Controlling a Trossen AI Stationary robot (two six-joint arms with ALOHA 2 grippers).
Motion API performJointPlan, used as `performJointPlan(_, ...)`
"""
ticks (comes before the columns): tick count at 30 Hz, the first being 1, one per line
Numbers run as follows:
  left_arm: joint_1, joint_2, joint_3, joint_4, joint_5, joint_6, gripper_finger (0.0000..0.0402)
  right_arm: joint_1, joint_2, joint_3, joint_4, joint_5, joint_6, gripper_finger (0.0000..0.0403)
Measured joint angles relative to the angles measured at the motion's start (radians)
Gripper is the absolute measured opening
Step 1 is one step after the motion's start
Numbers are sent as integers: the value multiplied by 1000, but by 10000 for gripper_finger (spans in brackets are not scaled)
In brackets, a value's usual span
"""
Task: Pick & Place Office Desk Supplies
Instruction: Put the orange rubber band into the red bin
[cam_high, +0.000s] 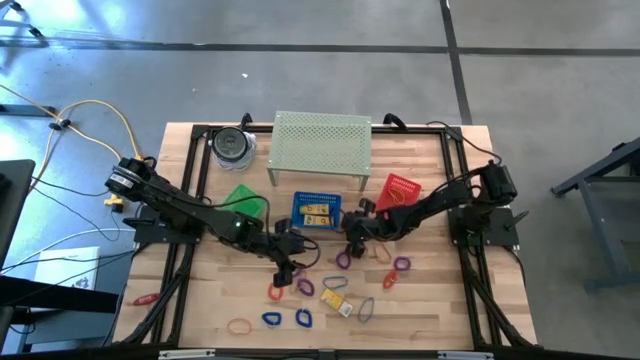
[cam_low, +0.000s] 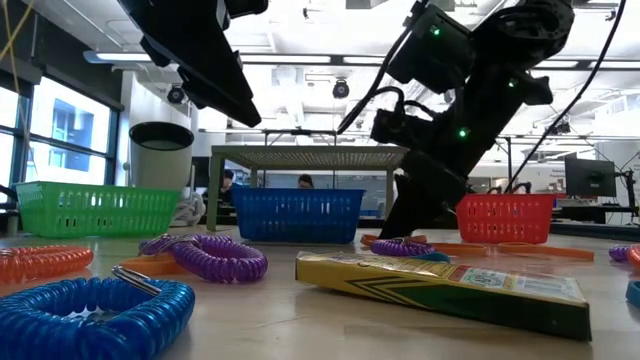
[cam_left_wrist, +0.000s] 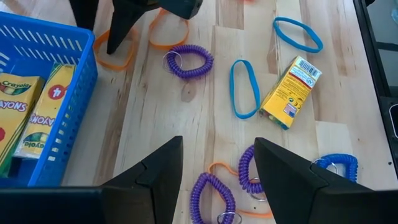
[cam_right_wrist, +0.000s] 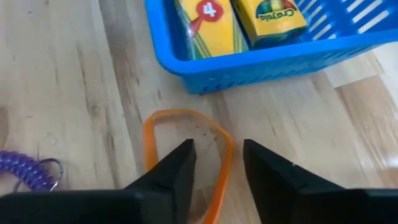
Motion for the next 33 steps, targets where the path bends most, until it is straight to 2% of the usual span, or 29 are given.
performJointPlan(10,0,0,0,0,0,0,191,8,2,0,-17,2,-30,9)
performJointPlan(17,0,0,0,-1,0,1,191,60,-7,-5,-32,95,-32,3)
performJointPlan(25,0,0,0,0,0,1,191,111,-9,-5,-43,146,-37,3)
performJointPlan(33,0,0,0,3,0,1,191,177,-73,-7,-111,240,14,3)
